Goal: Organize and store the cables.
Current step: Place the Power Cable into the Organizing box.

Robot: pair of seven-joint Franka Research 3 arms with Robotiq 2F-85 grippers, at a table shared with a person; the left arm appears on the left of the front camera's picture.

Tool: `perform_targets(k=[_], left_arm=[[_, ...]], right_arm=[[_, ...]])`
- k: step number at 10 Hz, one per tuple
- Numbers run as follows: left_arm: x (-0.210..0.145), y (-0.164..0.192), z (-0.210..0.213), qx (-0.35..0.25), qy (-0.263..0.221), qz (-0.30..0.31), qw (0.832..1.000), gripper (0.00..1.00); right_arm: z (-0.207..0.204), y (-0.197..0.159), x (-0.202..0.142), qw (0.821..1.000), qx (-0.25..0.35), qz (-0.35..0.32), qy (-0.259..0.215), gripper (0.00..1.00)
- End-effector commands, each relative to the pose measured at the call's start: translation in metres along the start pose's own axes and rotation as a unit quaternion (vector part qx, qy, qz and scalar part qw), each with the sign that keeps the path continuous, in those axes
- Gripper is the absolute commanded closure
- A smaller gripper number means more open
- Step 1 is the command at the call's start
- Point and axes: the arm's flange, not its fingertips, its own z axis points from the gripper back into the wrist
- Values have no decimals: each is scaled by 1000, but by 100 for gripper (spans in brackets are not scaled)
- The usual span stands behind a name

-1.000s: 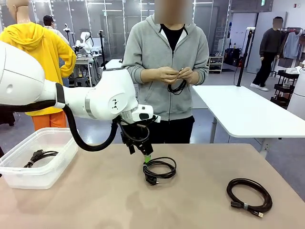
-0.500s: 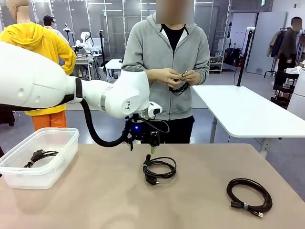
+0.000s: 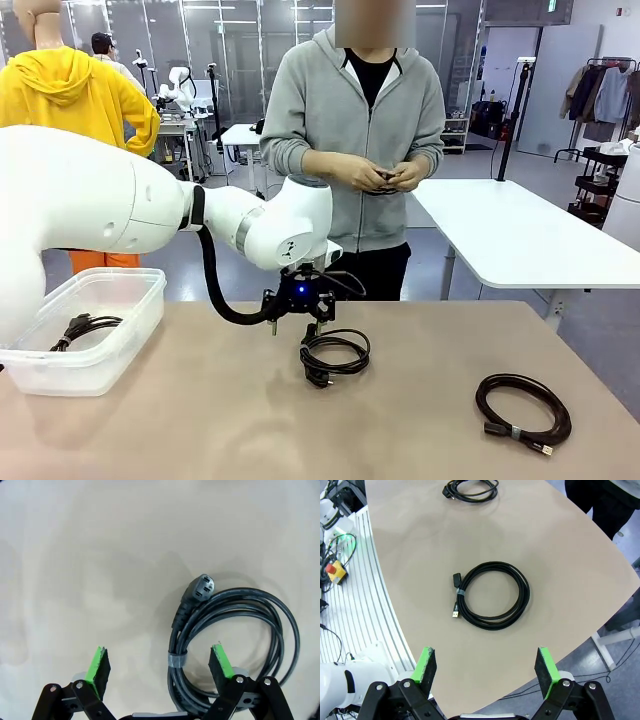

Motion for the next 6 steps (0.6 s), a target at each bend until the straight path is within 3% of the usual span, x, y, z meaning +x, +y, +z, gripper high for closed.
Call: perform_targets(k=[1, 6], left_arm=[[7, 0, -1, -18, 29, 15, 999, 0], [-8, 1, -19, -39, 94, -9, 995, 0]], right_arm=[[-2, 2, 2, 1000, -9, 1, -5, 0], [-2, 2, 2, 1000, -9, 1, -5, 0]])
